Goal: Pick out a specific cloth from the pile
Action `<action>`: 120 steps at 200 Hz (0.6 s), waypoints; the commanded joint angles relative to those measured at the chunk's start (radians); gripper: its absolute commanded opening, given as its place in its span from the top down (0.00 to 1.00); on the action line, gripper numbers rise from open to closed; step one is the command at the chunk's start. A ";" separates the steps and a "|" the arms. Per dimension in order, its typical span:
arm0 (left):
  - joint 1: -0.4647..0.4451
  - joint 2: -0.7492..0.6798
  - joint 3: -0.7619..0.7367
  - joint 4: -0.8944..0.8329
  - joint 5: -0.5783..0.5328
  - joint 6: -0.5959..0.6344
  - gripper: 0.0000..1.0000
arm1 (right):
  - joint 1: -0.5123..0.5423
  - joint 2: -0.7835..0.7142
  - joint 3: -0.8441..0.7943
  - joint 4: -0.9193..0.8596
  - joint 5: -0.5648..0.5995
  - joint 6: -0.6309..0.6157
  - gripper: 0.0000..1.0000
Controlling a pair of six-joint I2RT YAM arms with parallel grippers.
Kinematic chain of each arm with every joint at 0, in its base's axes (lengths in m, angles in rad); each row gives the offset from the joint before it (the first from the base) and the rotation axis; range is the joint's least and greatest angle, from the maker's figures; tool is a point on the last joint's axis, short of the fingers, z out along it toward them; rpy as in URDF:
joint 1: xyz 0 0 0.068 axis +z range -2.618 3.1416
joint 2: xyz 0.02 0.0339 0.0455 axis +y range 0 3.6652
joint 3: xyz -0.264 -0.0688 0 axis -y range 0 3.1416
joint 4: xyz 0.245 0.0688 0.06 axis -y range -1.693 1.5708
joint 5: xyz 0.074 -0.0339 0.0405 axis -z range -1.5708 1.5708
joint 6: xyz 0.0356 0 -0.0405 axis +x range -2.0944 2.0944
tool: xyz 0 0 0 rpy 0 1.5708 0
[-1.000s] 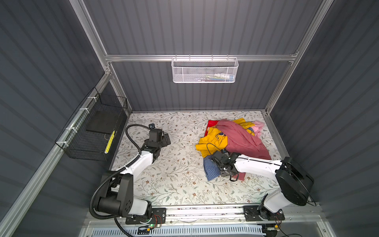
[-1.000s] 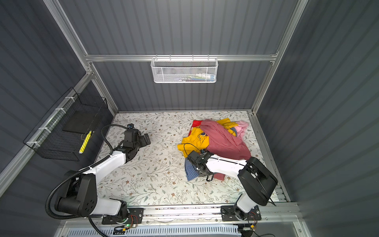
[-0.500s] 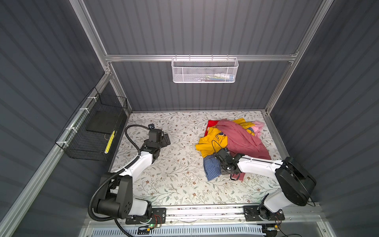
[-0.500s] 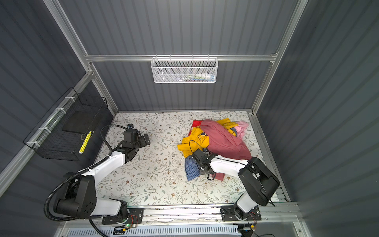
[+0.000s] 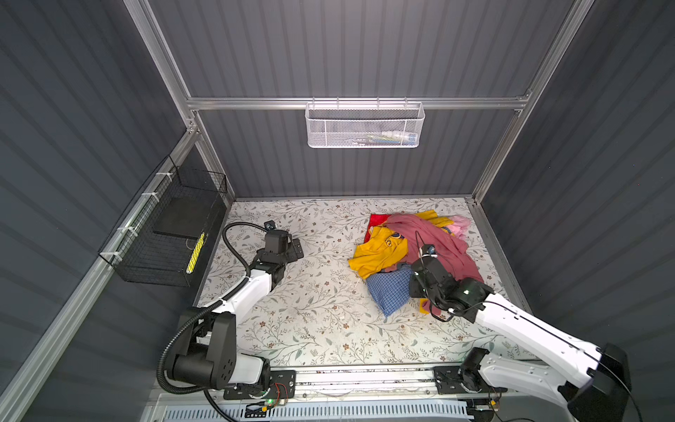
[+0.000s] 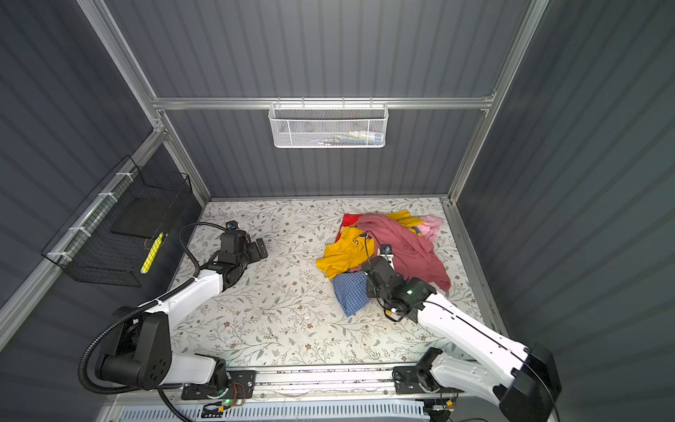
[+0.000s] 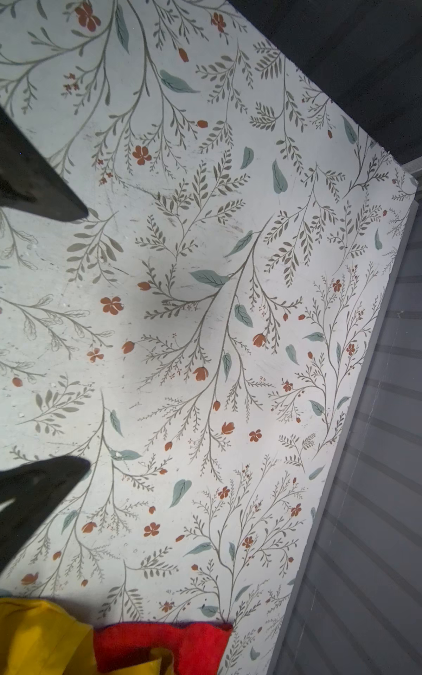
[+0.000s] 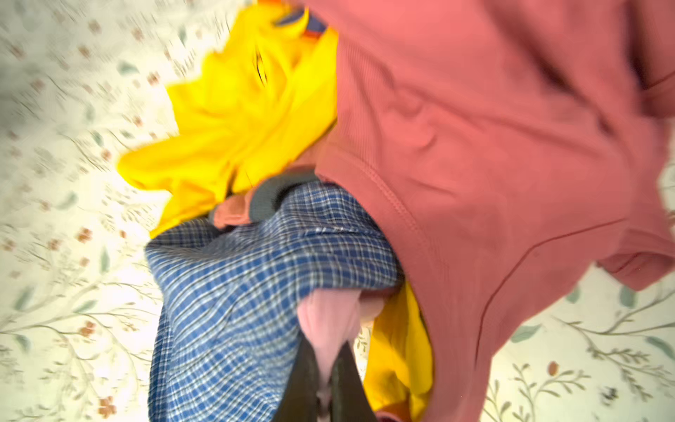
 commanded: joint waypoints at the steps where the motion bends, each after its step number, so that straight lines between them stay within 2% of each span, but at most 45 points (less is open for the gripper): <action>1: -0.002 -0.007 0.012 -0.015 0.009 0.012 0.00 | 0.000 -0.049 0.092 -0.062 0.091 -0.050 1.00; 50: -0.007 0.004 0.031 -0.016 0.021 0.017 0.00 | 0.000 -0.028 0.285 -0.111 0.119 -0.147 1.00; 120: -0.013 0.003 0.033 -0.021 0.021 0.027 0.00 | 0.001 -0.005 0.497 -0.070 0.135 -0.264 1.00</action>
